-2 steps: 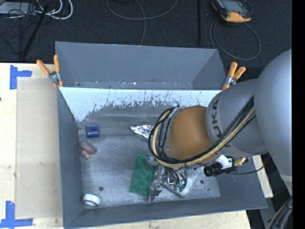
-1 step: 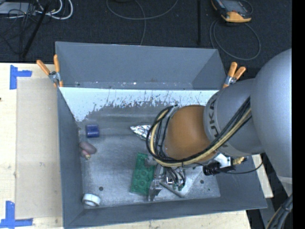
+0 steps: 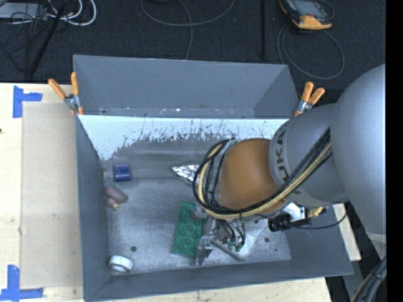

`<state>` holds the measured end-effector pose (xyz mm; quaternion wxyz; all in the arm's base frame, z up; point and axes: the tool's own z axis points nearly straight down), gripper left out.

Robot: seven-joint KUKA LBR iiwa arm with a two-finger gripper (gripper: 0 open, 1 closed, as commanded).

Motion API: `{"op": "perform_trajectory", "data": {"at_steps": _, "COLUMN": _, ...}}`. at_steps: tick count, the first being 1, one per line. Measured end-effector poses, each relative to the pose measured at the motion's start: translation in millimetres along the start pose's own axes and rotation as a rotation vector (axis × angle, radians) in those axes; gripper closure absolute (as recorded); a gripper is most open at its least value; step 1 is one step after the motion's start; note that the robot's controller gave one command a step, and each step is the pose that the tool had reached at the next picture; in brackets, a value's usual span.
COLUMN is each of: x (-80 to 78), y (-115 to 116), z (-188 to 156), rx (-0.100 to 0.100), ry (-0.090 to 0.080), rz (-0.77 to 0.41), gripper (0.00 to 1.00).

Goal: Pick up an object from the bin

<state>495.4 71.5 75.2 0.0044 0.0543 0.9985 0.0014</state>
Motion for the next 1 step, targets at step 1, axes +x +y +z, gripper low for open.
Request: {"op": "perform_trajectory", "data": {"at_steps": 1, "x": -17.7, "y": -12.1, "z": -188.5, "rx": 0.002, "ry": 0.001, "rz": -0.223, "gripper": 1.0}}
